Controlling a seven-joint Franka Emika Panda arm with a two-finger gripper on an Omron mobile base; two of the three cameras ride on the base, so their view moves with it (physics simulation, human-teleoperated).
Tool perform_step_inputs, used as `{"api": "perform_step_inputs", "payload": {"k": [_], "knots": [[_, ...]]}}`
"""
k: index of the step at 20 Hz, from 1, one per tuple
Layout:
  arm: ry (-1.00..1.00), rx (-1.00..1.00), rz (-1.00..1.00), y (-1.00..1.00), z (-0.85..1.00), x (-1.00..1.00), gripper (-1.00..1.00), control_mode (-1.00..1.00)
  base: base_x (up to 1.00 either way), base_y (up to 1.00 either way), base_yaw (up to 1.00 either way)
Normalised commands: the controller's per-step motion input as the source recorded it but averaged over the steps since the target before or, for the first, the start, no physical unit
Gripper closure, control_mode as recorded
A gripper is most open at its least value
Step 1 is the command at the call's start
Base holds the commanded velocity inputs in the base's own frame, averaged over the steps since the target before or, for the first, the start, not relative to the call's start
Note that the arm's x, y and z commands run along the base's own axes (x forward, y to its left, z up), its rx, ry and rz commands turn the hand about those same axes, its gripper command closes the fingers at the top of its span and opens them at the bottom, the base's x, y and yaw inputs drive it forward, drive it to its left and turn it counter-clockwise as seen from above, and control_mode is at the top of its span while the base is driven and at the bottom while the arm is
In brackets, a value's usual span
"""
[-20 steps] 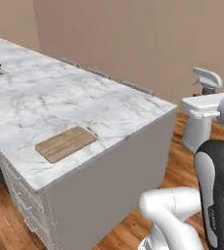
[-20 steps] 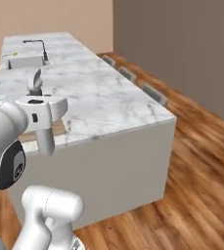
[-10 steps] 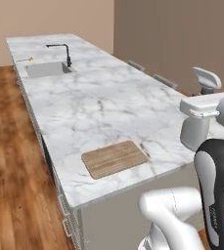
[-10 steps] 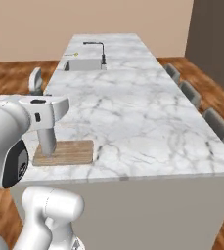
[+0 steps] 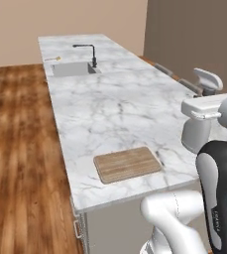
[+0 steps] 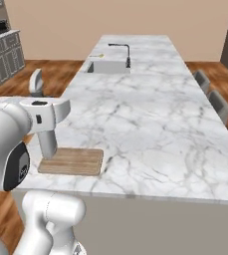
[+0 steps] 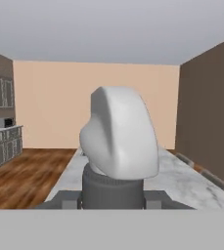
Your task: Grab the spray bottle from the cabinet, then place it next to the cutting board for sanitizing. Then grab the dish brush from the countertop next to the sink and place it next to the cutting board.
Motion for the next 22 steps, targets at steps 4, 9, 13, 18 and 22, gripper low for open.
{"api": "perform_step_inputs", "payload": {"k": [4, 9, 13, 18, 22], "knots": [[0.01, 0.02, 0.17, -0.29, -0.11, 0.63, 1.0, -1.0, 0.21, -0.09, 0.05], [0.0, 0.0, 0.21, -0.49, -0.39, 0.85, 1.0, -1.0, 0.0, 0.0, 0.0], [-0.02, 0.0, 0.31, -0.5, -0.58, 0.74, 1.0, -1.0, 0.0, 0.0, 0.0], [-0.01, 0.0, 0.34, -0.43, -0.46, 0.7, 1.0, -1.0, 0.0, 0.0, 0.0], [0.0, 0.0, 0.3, -0.22, -0.53, 0.57, 1.0, -1.0, 0.0, 0.0, 0.0]]}}
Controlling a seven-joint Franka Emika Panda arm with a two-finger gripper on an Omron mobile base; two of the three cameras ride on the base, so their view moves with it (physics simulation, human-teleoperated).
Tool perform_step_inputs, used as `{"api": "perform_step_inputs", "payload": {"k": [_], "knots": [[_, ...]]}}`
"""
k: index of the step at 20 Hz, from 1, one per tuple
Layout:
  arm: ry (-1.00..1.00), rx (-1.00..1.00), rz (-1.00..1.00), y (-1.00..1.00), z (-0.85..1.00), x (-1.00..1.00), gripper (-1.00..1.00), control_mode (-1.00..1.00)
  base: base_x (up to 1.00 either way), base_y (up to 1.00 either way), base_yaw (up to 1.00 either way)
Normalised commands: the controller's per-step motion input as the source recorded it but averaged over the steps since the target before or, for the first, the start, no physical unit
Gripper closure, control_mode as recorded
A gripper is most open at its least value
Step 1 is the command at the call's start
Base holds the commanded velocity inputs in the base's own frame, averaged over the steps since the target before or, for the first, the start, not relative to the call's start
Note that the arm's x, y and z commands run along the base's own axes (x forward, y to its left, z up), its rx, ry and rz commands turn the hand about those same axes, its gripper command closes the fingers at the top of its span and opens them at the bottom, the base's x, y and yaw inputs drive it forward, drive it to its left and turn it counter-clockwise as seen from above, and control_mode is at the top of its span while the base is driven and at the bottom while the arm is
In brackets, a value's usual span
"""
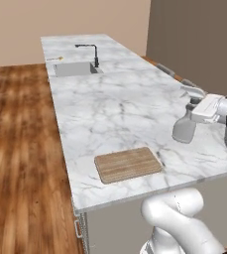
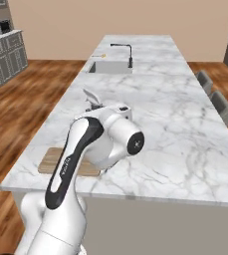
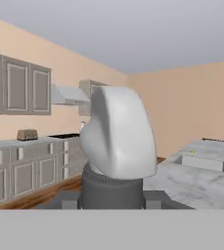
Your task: Grab the spray bottle from the cabinet, then place it next to the cutting board for sanitizing. Then grab the dish brush from the countertop next to the sink and place it next to the cutting board.
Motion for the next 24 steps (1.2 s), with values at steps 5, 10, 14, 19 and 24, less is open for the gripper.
{"api": "perform_step_inputs", "payload": {"k": [5, 10, 14, 19, 24], "knots": [[0.0, 0.0, 0.15, 0.0, -0.48, 0.39, 1.0, -1.0, 0.0, 0.0, 0.0], [0.0, 0.0, 0.09, 0.0, -0.46, 0.22, 1.0, -1.0, 0.0, 0.0, 0.0], [0.0, 0.0, 0.09, 0.0, -0.35, 0.09, 1.0, -1.0, 0.0, 0.0, 0.0], [0.0, 0.0, 0.08, 0.0, -0.34, 0.02, 1.0, -1.0, 0.0, 0.0, 0.0], [-0.01, 0.0, 0.07, -0.03, -0.35, 0.08, 1.0, -1.0, 0.0, 0.0, 0.0]]}}
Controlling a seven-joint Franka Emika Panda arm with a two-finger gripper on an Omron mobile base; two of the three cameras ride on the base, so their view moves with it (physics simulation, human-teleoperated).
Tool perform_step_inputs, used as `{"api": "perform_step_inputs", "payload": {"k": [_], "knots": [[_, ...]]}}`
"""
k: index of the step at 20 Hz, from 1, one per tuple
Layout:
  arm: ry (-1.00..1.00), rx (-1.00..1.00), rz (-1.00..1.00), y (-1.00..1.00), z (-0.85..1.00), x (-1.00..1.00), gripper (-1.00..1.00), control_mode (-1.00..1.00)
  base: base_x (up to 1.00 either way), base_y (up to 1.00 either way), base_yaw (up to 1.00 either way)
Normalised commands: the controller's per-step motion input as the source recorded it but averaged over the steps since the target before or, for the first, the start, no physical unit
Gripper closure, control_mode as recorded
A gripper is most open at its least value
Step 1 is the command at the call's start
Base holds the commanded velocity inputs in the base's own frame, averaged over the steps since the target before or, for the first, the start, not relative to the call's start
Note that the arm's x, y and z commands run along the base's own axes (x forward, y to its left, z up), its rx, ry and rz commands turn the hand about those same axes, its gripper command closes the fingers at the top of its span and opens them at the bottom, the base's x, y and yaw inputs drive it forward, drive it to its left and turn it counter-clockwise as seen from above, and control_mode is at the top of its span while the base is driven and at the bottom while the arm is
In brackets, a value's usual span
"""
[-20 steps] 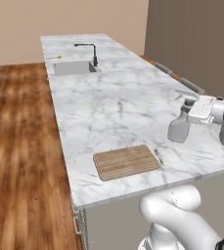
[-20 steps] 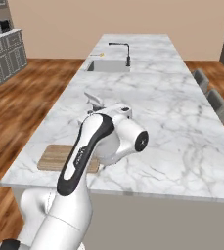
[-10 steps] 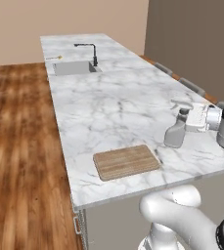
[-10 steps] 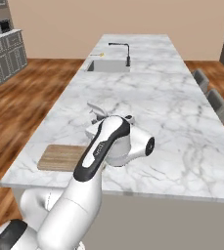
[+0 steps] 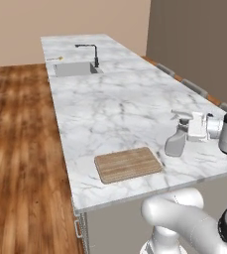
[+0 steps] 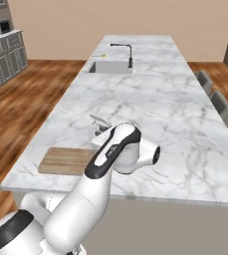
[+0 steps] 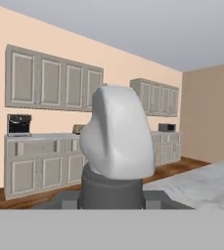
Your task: Grab the spray bottle from the cabinet, then place it next to the cutting board for sanitizing. Then grab the dish brush from the countertop next to the sink and place it next to the cutting board.
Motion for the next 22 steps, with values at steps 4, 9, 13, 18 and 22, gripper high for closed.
{"api": "perform_step_inputs", "payload": {"k": [4, 9, 13, 18, 22], "knots": [[-0.03, -0.01, 0.04, -0.01, -0.38, 0.04, 1.0, -1.0, 0.0, 0.0, 0.0], [0.0, 0.0, 0.05, -0.06, -0.34, 0.09, 1.0, -1.0, 0.0, 0.0, 0.0], [0.0, 0.0, 0.05, -0.03, -0.35, 0.01, 1.0, -1.0, 0.0, 0.0, 0.0], [0.0, 0.0, 0.04, -0.01, -0.35, 0.0, 1.0, -1.0, 0.0, 0.0, 0.0], [-0.01, 0.0, 0.04, -0.03, -0.34, 0.0, 1.0, -1.0, 0.0, 0.0, 0.0]]}}
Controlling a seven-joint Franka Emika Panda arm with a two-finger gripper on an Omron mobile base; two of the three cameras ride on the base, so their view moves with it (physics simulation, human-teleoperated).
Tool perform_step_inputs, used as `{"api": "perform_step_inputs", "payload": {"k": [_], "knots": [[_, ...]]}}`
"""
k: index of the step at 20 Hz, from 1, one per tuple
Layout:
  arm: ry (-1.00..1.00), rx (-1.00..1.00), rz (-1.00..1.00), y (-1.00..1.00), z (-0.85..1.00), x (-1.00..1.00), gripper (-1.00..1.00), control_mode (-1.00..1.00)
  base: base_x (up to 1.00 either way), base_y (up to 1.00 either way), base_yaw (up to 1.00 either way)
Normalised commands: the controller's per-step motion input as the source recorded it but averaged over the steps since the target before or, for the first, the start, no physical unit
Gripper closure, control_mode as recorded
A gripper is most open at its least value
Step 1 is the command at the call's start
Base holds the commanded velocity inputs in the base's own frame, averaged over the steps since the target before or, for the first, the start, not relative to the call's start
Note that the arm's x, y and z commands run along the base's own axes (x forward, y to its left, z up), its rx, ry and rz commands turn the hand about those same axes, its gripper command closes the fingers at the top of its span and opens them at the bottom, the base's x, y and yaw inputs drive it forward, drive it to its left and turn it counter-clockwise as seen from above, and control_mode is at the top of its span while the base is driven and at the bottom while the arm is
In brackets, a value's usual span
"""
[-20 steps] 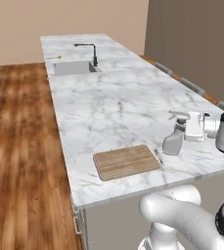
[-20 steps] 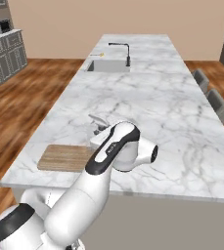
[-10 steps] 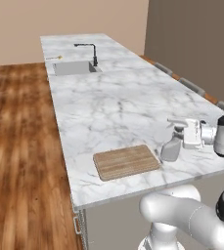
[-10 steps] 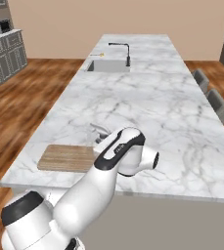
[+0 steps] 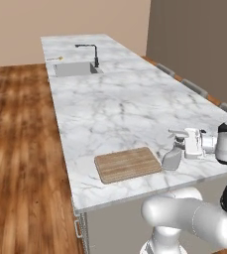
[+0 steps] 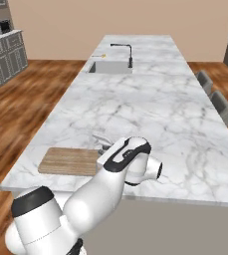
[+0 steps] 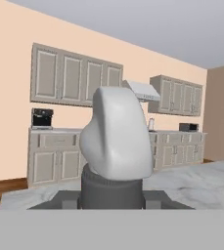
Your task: Grab the spray bottle from the cabinet, then place it next to the cutting board for sanitizing. Then grab the dish brush from the countertop next to the sink and place it next to the cutting board.
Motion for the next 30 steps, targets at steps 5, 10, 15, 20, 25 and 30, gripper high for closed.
{"api": "perform_step_inputs", "payload": {"k": [5, 10, 15, 20, 25, 30], "knots": [[-0.1, -0.02, 0.03, -0.07, -0.06, 0.0, 1.0, -1.0, 0.0, 0.0, 0.0], [0.04, -0.01, 0.01, -0.08, 0.01, 0.27, 1.0, -1.0, 0.0, 0.0, 0.0], [0.03, -0.02, 0.0, -0.06, 0.0, 0.33, 1.0, -1.0, 0.0, 0.0, 0.0], [-0.02, 0.0, 0.0, -0.15, 0.0, 0.08, 1.0, -1.0, 0.0, 0.0, 0.0], [0.0, 0.0, 0.0, -0.02, 0.0, 0.16, 1.0, -1.0, 0.0, 0.0, 0.0], [0.03, -0.04, 0.0, 0.0, -0.33, 0.17, 1.0, -1.0, 0.0, 0.0, 0.0]]}}
